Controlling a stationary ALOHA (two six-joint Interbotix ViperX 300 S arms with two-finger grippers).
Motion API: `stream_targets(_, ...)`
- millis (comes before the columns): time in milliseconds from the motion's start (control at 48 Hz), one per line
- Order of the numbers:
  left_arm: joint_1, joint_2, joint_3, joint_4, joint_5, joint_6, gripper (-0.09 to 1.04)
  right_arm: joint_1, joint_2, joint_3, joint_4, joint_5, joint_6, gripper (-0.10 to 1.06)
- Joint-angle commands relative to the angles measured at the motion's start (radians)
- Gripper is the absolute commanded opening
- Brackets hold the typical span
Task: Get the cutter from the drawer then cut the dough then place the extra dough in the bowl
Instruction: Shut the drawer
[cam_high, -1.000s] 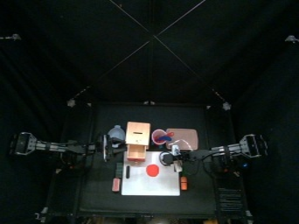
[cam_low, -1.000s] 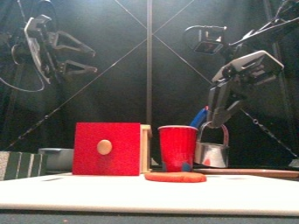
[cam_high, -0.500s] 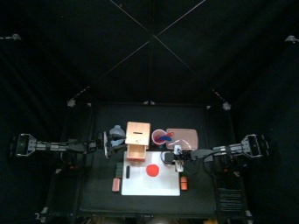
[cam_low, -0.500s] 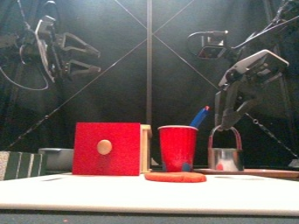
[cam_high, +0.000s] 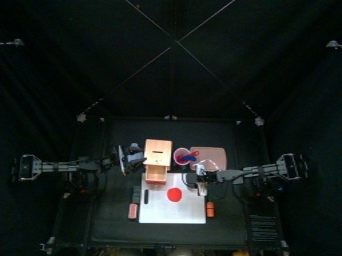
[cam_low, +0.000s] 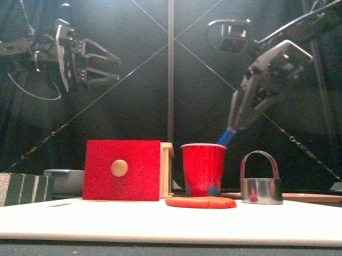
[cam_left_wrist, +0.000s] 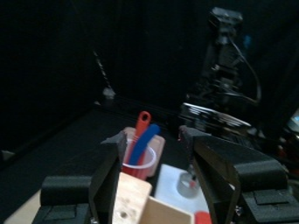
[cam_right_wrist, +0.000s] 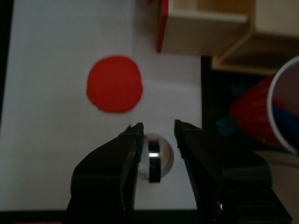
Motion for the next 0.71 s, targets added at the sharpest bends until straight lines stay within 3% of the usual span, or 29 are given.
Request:
stream_targets(21, 0.08, 0.035, -0.097, -0.008, 0.051, 0.006, 0.88, 0.018, 0.028, -0.094, 0.005, -0.025, -0.002, 0.74)
stream_targets(271, 0.229, 0.181, -0.334, 0.132, 0.393, 0.003, 0.85, 0.078, 0.167, -0.199, 0.014, -0.124, -0.003, 0.68)
stream_targets(375, 0.275, 0.262, -0.433, 0.192, 0.537, 0.003, 0.76, 0.104, 0.239, -0.232, 0.015, -0.166, -0.003, 0.57)
stream_targets(562, 0.337, 0.399, -0.548, 0.276, 0.657, 0.003, 0.59, 0.138, 0.35, -0.302, 0.015, -0.193, -0.005, 0.33)
stream_targets(708, 0.374, 0.512, -0.63, 0.318, 0.742, 0.006, 0.56, 0.137, 0.431, -0.36, 0.014, -0.21, -0.005, 0.22)
